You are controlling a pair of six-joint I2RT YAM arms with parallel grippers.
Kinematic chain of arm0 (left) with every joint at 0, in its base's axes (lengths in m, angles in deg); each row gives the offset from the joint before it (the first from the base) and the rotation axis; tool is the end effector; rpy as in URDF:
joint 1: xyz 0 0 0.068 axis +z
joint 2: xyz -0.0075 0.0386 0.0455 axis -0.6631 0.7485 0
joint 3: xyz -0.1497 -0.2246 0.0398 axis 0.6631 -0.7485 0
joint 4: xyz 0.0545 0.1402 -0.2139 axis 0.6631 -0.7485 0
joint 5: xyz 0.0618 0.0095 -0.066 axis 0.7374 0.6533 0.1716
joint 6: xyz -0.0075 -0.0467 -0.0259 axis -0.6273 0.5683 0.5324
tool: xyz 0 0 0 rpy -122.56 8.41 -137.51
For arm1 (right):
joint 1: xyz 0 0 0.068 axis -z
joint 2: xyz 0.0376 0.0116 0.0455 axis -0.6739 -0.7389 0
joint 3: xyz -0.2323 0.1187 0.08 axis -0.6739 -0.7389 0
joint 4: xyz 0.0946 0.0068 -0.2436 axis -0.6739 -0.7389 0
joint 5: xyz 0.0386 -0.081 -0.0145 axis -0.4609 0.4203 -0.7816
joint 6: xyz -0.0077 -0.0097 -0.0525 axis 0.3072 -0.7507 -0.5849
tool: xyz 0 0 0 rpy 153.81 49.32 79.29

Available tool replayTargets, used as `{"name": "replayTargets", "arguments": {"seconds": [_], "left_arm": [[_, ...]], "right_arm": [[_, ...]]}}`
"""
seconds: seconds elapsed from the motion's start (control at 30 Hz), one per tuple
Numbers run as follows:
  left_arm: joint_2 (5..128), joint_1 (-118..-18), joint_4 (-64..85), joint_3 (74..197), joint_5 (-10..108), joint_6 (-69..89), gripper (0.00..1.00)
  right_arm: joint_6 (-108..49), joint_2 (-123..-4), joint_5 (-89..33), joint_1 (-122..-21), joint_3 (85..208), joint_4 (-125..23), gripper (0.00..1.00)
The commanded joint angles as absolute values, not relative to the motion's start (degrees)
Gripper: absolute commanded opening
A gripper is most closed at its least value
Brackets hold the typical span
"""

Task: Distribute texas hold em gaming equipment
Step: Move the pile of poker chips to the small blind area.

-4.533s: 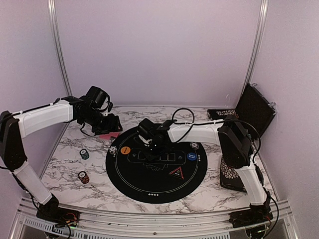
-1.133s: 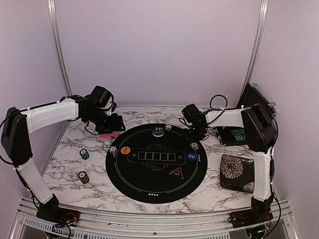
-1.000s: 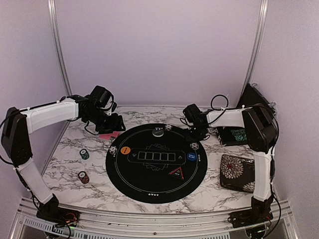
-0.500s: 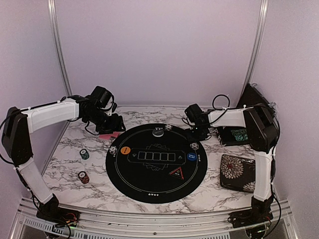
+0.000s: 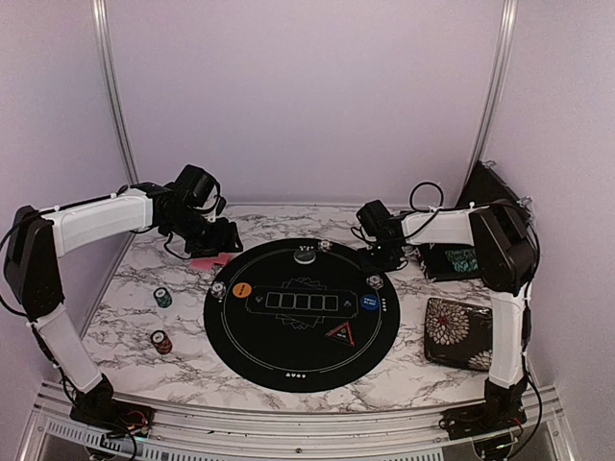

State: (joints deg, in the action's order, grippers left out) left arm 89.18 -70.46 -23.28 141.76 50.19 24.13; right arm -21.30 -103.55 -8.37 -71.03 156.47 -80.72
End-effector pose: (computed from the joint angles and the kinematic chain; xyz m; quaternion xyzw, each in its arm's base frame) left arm 0.3272 -0.1859 0.2665 0.0457 0.9394 -0.2058 0.2703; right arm 0.3843 0.2017 0.1449 -0.0948 0.9691 -0.0192 0.2268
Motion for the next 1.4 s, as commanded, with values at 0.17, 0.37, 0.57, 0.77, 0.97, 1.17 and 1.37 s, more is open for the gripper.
{"name": "replayTargets", "arguments": {"seconds": [0.17, 0.37, 0.57, 0.77, 0.97, 1.17, 1.37], "left_arm": [[90.0, -70.1, -24.4, 143.1, 49.7, 23.3, 0.71], [89.9, -70.1, -24.4, 143.0, 49.8, 23.3, 0.71], [90.0, -70.1, -24.4, 143.0, 49.8, 23.2, 0.71], [90.0, -70.1, -24.4, 143.0, 49.8, 23.0, 0.71], [89.9, -70.1, -24.4, 142.8, 50.0, 23.0, 0.71], [89.9, -70.1, -24.4, 142.6, 50.1, 23.0, 0.71], [89.8, -70.0, -24.4, 142.6, 50.1, 22.9, 0.71]], "right_arm": [[-21.7, -105.7, -7.4, -69.3, 156.6, -87.6, 0.47], [-21.7, -105.8, -8.2, -69.3, 157.1, -87.9, 0.54], [-21.4, -105.7, -9.3, -69.4, 157.5, -87.9, 0.57], [-21.3, -105.2, -10.0, -69.8, 157.7, -87.9, 0.57], [-21.1, -105.3, -10.5, -70.5, 158.1, -87.9, 0.58], [-20.8, -105.6, -10.6, -71.4, 158.4, -88.2, 0.59], [-20.6, -105.4, -10.5, -72.1, 158.4, -88.5, 0.6]]}}
